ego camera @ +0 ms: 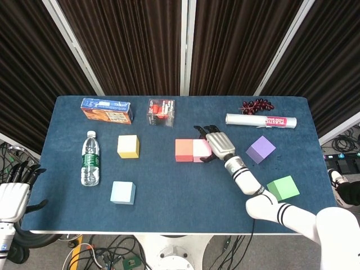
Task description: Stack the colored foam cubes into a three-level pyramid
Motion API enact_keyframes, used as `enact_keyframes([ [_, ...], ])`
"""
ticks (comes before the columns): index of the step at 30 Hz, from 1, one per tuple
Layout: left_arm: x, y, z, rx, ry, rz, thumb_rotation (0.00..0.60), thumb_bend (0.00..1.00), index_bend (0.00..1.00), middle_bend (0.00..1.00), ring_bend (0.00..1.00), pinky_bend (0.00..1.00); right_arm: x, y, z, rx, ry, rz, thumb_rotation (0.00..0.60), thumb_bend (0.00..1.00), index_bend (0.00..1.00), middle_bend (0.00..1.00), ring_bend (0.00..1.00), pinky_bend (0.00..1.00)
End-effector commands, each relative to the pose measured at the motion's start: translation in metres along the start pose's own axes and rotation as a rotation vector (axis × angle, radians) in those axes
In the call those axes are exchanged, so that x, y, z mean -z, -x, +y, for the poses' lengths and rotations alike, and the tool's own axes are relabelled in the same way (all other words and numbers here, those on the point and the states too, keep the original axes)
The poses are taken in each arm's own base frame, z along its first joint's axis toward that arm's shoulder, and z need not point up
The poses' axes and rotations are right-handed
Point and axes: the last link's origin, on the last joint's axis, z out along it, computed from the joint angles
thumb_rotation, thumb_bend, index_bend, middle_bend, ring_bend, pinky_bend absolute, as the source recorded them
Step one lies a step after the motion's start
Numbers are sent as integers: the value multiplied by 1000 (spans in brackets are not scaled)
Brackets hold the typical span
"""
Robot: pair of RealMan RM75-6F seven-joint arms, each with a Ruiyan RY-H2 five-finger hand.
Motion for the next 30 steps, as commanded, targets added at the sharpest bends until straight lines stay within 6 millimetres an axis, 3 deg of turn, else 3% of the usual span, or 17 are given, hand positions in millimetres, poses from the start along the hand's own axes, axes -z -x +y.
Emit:
enact_keyframes([
  [1,0,0,0,-1,0,-1,600,0,213,147,52,80,0,0,1,2,1,-2,600,149,0,399,64,0],
  [30,-1,-1,1,-3,-1,0,600,0,213,146,52,80,-5,3,-1,-6,-2,-10,600,149,0,363,45,0],
])
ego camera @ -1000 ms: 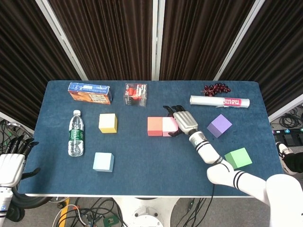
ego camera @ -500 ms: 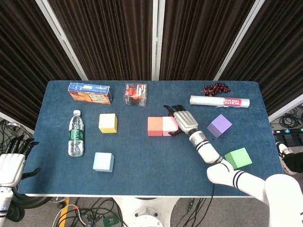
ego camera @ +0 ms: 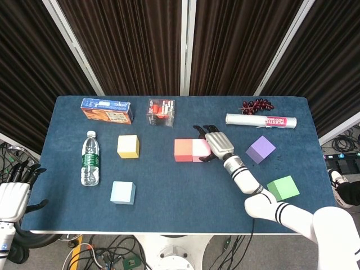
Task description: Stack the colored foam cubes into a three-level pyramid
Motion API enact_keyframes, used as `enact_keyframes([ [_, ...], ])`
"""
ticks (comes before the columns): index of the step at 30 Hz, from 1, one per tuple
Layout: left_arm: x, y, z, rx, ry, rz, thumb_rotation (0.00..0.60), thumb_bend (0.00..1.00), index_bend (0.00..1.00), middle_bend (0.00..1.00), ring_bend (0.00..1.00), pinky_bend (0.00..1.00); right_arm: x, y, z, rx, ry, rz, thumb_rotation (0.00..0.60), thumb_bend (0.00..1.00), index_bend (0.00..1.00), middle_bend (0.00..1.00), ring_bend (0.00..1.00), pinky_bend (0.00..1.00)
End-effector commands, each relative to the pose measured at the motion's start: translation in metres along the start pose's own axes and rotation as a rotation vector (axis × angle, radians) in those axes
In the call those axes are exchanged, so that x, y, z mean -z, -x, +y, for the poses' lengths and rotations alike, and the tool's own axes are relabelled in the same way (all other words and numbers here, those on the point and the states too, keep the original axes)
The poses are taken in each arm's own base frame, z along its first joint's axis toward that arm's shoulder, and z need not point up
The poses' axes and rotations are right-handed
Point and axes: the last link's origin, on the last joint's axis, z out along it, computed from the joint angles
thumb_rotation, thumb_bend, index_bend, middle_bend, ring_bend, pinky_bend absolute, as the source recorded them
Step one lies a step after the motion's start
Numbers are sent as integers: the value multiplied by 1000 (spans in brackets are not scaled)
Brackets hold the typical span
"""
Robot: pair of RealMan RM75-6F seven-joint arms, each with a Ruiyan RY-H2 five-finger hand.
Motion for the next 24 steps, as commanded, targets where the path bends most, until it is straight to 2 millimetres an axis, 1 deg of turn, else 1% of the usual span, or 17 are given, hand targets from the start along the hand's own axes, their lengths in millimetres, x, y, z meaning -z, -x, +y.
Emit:
enact_keyframes([
  [1,0,0,0,0,0,-1,600,0,213,146,52,80,0,0,0,1,0,1,600,149,0,358,42,0],
  [10,-1,0,1,-6,10,-2,600,0,213,147,52,80,4,-2,3,-3,5,1,600,150,0,283,18,0],
  [24,-2,-2,4,-13,20,-5,600,0,213,147,52,80,4,-2,1,-9,11,-3,600,149,0,273,18,0],
])
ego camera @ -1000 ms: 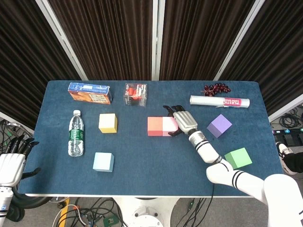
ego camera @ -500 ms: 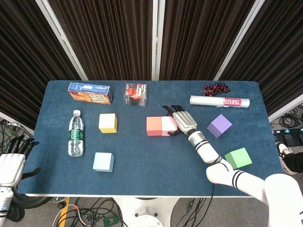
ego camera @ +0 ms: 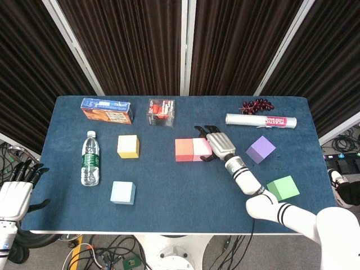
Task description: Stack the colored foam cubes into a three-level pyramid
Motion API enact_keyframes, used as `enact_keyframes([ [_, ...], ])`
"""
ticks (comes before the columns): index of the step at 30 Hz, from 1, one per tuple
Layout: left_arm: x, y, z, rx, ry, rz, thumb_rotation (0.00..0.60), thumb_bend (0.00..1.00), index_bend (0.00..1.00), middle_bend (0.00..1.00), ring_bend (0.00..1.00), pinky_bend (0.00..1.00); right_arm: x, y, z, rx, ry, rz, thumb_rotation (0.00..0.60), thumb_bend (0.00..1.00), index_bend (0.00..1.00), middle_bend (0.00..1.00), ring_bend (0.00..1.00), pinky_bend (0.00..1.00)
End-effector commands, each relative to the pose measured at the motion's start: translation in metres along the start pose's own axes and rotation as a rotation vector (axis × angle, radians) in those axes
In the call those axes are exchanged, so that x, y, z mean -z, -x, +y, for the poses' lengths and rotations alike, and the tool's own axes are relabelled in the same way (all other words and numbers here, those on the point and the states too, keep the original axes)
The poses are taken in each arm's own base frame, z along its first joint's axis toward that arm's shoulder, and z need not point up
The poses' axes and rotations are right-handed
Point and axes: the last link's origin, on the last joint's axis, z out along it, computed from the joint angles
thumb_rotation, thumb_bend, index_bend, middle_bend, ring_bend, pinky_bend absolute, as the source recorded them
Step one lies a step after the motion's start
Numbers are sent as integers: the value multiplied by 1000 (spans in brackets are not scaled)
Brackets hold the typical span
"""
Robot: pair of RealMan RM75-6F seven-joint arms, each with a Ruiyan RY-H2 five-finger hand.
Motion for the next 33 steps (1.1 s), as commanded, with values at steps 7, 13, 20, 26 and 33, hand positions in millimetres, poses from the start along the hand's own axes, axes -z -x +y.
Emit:
enact_keyframes([
  [7,1,1,-1,2,-3,-2,600,0,213,147,52,80,-2,2,-2,-2,0,0,600,150,0,277,18,0],
  [13,0,1,-2,3,-4,-2,600,0,212,147,52,80,-2,3,-3,-4,-1,-4,600,150,0,254,9,0],
  [20,-10,-3,3,-3,34,5,600,0,212,147,52,80,13,-8,0,-43,-12,-8,600,132,0,27,0,0],
  [26,-51,-19,24,88,168,-33,600,0,212,147,52,80,52,-61,7,-78,-33,98,600,131,0,4,0,0],
  [33,-114,-28,72,142,305,-78,600,0,213,146,52,81,110,-121,19,-26,-9,227,600,128,0,44,0,0],
])
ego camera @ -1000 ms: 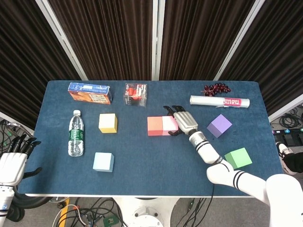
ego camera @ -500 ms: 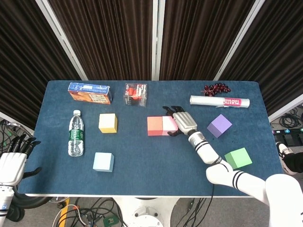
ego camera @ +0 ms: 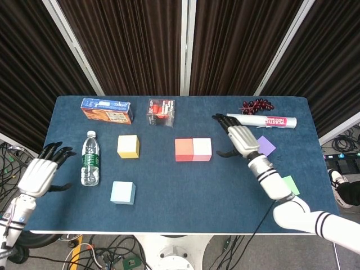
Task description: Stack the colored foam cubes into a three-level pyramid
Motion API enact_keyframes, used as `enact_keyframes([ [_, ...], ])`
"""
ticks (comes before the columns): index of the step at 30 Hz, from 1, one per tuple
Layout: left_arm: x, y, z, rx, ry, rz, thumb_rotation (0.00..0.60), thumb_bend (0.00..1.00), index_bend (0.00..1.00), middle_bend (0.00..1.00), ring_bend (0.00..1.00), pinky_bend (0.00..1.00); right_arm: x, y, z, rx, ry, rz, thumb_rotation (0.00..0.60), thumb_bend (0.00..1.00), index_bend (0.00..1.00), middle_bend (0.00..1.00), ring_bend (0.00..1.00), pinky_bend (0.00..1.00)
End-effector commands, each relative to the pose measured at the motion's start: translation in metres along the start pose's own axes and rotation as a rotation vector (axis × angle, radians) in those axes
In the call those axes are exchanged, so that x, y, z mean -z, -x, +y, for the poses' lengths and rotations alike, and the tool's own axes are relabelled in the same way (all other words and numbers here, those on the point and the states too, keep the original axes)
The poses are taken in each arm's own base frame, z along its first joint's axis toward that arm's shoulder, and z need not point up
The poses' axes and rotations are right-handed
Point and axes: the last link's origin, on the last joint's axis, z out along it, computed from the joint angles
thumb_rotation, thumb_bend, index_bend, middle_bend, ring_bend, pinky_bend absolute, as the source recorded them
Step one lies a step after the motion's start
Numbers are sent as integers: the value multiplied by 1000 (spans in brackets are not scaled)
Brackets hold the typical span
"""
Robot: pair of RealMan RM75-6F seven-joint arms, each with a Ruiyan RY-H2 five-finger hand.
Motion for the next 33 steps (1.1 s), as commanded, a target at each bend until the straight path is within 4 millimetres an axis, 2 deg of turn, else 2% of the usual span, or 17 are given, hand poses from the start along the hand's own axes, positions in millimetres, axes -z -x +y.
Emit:
enact_keyframes([
  [1,-48,-6,25,51,78,-30,600,0,213,146,52,81,36,-44,7,38,22,101,600,129,0,47,0,0],
  [5,-88,-1,46,97,96,-89,600,0,213,147,52,87,55,-61,16,55,60,136,600,130,0,68,0,0],
  [11,-138,16,66,100,73,-179,600,0,192,126,52,87,68,-61,28,41,96,131,600,130,0,68,0,0],
  [14,-155,27,73,73,63,-209,600,0,182,118,52,87,70,-60,32,36,102,126,600,130,0,68,0,0],
  [22,-189,50,74,39,-7,-261,600,0,181,118,52,87,69,-54,43,14,117,108,600,130,0,75,0,0],
  [33,-203,68,80,139,-55,-353,600,1,180,143,55,87,66,-52,59,-7,140,100,600,130,0,85,0,0],
])
